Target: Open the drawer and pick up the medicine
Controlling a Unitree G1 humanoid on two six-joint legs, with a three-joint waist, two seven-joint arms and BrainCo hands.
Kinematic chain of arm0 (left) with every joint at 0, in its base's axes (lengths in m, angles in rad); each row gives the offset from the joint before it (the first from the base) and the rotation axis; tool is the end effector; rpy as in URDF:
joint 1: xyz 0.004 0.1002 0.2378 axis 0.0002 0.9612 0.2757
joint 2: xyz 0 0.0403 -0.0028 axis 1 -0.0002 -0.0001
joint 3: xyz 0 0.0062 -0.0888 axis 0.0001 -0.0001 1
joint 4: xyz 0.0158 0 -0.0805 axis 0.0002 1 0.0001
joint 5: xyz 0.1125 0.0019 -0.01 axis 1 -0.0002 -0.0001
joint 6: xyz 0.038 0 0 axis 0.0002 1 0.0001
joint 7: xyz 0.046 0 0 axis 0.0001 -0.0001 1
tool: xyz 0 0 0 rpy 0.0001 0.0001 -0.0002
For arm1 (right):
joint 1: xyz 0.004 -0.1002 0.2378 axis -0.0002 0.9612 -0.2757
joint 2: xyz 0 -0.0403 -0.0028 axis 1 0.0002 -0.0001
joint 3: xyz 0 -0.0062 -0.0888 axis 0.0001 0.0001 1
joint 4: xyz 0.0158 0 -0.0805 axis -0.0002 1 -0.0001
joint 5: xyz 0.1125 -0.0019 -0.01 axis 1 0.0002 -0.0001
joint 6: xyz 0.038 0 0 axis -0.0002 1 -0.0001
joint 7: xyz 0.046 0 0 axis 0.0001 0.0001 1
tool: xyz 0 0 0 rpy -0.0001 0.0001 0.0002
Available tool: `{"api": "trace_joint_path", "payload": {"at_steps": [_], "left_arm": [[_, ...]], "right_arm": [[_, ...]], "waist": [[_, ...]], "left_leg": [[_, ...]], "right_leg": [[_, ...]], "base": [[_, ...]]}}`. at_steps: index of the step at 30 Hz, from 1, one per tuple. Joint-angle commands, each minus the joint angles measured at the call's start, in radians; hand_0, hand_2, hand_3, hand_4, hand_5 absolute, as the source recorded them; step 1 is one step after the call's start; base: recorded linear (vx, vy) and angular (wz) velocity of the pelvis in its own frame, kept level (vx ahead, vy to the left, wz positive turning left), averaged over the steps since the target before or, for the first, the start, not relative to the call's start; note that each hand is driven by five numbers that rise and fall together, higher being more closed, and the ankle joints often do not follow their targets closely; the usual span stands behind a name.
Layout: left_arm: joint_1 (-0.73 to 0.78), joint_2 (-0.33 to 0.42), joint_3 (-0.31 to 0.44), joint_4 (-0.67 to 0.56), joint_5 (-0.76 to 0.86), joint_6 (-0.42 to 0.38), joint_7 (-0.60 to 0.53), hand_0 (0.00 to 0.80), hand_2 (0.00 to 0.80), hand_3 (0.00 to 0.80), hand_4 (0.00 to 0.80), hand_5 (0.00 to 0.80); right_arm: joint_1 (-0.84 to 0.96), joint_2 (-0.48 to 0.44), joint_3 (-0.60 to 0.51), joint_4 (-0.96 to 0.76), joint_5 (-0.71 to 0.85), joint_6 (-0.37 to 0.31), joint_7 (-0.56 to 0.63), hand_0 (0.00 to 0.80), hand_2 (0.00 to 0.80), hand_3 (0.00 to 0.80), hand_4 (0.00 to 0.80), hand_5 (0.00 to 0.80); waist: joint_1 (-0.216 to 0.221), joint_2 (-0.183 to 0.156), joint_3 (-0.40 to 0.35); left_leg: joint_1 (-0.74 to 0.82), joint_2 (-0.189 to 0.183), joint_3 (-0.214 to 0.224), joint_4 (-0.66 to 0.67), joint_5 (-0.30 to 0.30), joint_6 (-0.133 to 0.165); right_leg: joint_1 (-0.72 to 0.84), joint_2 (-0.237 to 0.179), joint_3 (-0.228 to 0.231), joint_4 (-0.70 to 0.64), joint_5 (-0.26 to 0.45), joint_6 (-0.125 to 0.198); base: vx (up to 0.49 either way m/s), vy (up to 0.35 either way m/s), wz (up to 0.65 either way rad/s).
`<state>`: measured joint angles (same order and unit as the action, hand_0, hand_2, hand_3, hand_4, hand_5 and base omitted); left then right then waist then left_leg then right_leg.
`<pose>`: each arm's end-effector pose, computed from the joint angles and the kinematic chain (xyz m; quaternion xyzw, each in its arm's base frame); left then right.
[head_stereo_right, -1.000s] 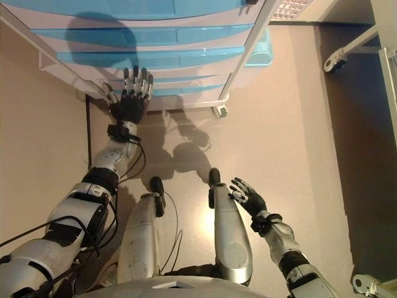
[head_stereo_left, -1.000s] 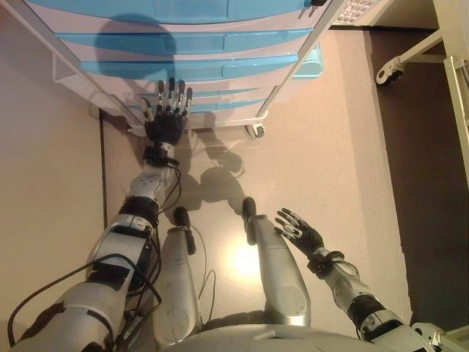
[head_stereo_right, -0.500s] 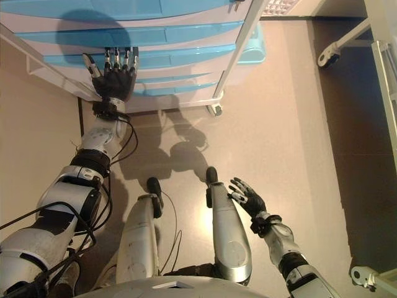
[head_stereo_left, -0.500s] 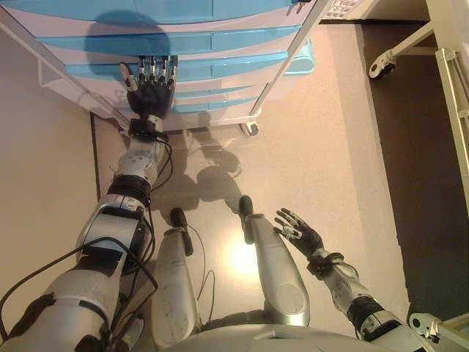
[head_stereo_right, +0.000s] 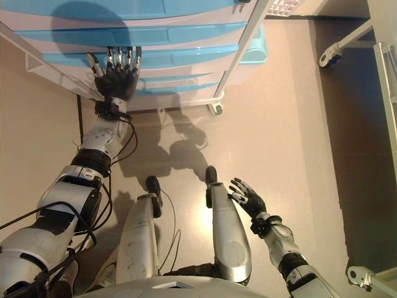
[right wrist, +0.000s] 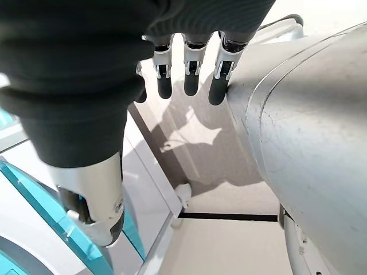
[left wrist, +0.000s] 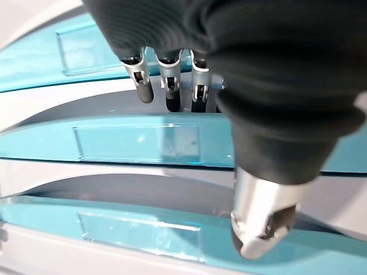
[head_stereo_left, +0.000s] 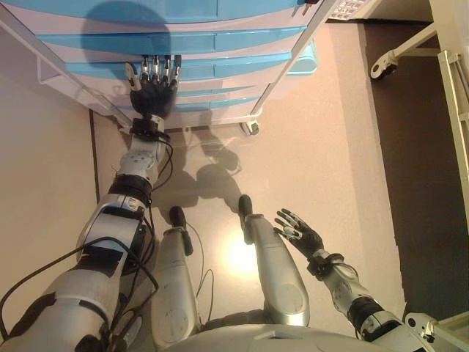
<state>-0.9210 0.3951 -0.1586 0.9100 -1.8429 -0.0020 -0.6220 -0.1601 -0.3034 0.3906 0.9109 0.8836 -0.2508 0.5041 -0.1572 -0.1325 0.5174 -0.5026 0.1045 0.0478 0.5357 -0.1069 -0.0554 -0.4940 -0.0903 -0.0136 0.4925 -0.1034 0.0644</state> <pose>0.3545 0.1912 0.1530 -0.6017 -0.1923 -0.2385 0.7376 0.1838 -0.1978 -0.0619 0.2212 0.2268 0.1536 0.9360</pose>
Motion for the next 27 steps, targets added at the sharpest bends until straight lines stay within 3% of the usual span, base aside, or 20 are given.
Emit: {"api": "trace_joint_path", "payload": {"at_steps": [1,18,27], "left_arm": [[-0.008,-0.025,-0.006,-0.080,0.052,0.009,-0.046,0.000,0.000,0.000,0.000,0.000],[0.145,-0.084,0.009,-0.065,0.065,0.052,-0.213,0.000,0.000,0.000,0.000,0.000],[0.162,-0.076,0.036,-0.033,0.016,0.082,-0.138,0.000,0.000,0.000,0.000,0.000]], "right_arm": [[0.093,-0.034,0.057,-0.034,-0.007,0.033,-0.009,0.000,0.000,0.000,0.000,0.000],[0.112,-0.029,0.040,-0.089,-0.028,0.056,-0.031,0.000,0.000,0.000,0.000,0.000],[0.108,-0.035,0.029,-0.089,-0.041,0.070,-0.032,0.000,0.000,0.000,0.000,0.000]], "waist": [[0.013,0.017,0.002],[0.022,0.015,0.003],[0.021,0.018,0.003]], "left_leg": [[0.003,-0.028,0.029,-0.014,-0.044,0.011],[0.003,-0.028,0.023,-0.033,-0.024,0.007],[0.003,-0.027,0.025,-0.031,-0.019,0.005]], "right_leg": [[0.007,0.027,-0.014,-0.080,0.069,0.004],[0.008,0.030,-0.029,-0.093,0.080,0.008],[0.006,0.025,-0.028,-0.093,0.085,0.012]], "base": [[0.000,0.000,0.00],[-0.002,-0.003,0.00],[0.000,0.002,0.00]]}}
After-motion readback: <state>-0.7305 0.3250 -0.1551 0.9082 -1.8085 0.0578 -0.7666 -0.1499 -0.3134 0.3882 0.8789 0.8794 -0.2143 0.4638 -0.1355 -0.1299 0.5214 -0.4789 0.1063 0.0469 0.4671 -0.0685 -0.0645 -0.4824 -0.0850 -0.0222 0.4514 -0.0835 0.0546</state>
